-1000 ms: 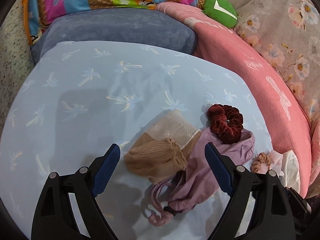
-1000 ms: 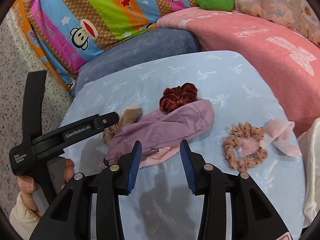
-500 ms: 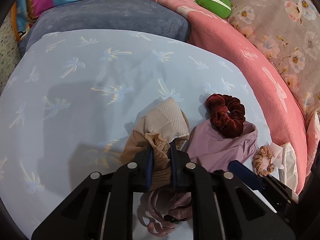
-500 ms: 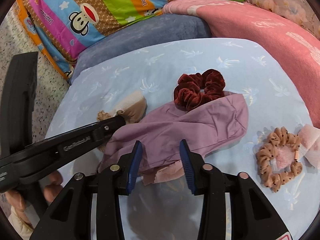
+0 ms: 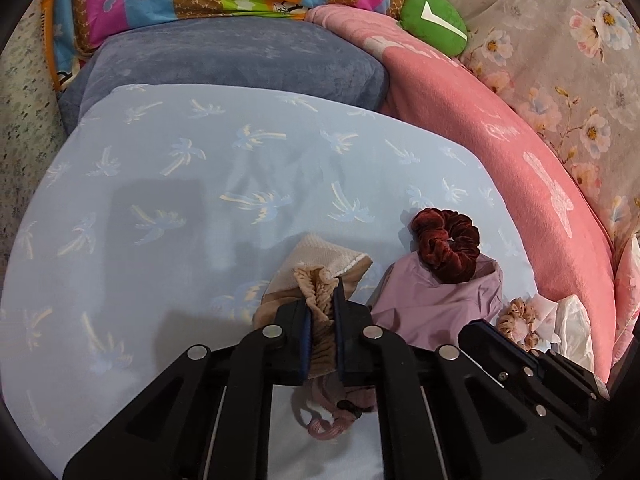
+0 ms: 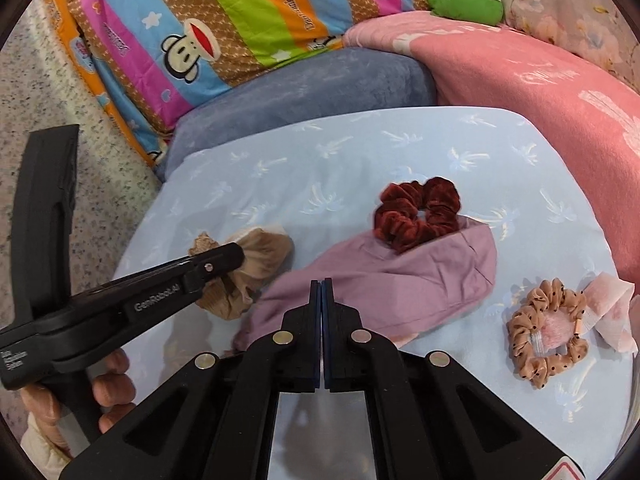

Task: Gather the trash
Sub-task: 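Grasp the beige knit bag with the left tool while the right tool grasps the lilac drawstring pouch, then carry the beige bag and lilac pouch in both tools over the bin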

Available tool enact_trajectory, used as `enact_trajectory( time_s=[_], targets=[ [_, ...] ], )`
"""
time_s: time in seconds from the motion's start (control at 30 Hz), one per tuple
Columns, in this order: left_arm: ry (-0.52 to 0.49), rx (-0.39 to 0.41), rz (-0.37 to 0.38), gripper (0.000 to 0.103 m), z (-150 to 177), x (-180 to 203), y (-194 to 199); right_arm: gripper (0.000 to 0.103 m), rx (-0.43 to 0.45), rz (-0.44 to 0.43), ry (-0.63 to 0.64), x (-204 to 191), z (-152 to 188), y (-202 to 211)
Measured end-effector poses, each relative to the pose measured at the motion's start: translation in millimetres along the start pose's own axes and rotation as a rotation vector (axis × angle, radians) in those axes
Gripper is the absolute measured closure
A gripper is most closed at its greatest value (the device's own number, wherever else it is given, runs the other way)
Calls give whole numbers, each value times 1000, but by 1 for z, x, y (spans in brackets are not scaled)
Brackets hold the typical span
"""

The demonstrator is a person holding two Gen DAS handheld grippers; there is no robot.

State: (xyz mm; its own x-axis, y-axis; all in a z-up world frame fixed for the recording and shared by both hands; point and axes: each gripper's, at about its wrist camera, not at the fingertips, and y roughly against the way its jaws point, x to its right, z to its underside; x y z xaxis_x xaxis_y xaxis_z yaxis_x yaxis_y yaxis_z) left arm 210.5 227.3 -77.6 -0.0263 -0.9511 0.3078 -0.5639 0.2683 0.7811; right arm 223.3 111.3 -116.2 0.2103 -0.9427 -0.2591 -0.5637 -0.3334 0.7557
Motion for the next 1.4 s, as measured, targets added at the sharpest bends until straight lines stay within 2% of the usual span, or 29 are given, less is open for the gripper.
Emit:
enact_trajectory(
  time_s=[0.03,0.2,0.27,0.3,0.4,0.57,0.6,0.63,0.7,0.77,0.83,0.97,1.03,1.23,1.3,1.37,1.4],
  targets=[
    [2,3,-2,95,1,1,3,100,-10,-12,-1,-2,1,1],
    [17,13,-22,95,13,-5,14,69,-37,-58,-6,-14,22,2],
    [21,11,-27,95,19,-8,16,61,-54,-82,-16,-19,29,0],
    [23,7,-28,95,22,-9,16,61,-67,-93,-21,-21,31,-4],
    [27,-17,-43,95,29,-13,12,61,-93,-95,-31,-25,35,-14],
    [40,-23,-16,94,33,-19,11,61,-87,-75,-76,-20,31,-25],
    [41,-23,-16,94,33,-19,11,64,-80,-70,-86,-19,28,-26],
    [43,-28,-13,91,32,-20,9,67,-78,-64,-91,-17,25,-28],
    [53,-35,-8,76,31,-20,6,90,-78,-65,-102,-15,20,-31],
    [60,-27,-18,48,29,-20,3,99,-65,-62,-109,-13,18,-30],
    [58,-17,-19,44,27,-19,0,100,-41,-53,-102,-13,15,-24],
    [64,-50,17,35,22,-15,-18,100,-6,-56,-112,-6,10,-11],
    [64,-61,16,34,20,-11,-27,100,16,-42,-111,-5,8,-3],
    [30,-62,1,35,21,1,-39,100,74,-10,-108,4,4,22],
    [25,-62,-3,46,23,4,-38,100,89,-10,-114,6,3,30],
    [9,-76,5,77,25,8,-38,100,104,-12,-117,7,1,39],
    [5,-90,18,83,27,9,-39,100,113,-11,-116,8,-1,43]
  ],
)
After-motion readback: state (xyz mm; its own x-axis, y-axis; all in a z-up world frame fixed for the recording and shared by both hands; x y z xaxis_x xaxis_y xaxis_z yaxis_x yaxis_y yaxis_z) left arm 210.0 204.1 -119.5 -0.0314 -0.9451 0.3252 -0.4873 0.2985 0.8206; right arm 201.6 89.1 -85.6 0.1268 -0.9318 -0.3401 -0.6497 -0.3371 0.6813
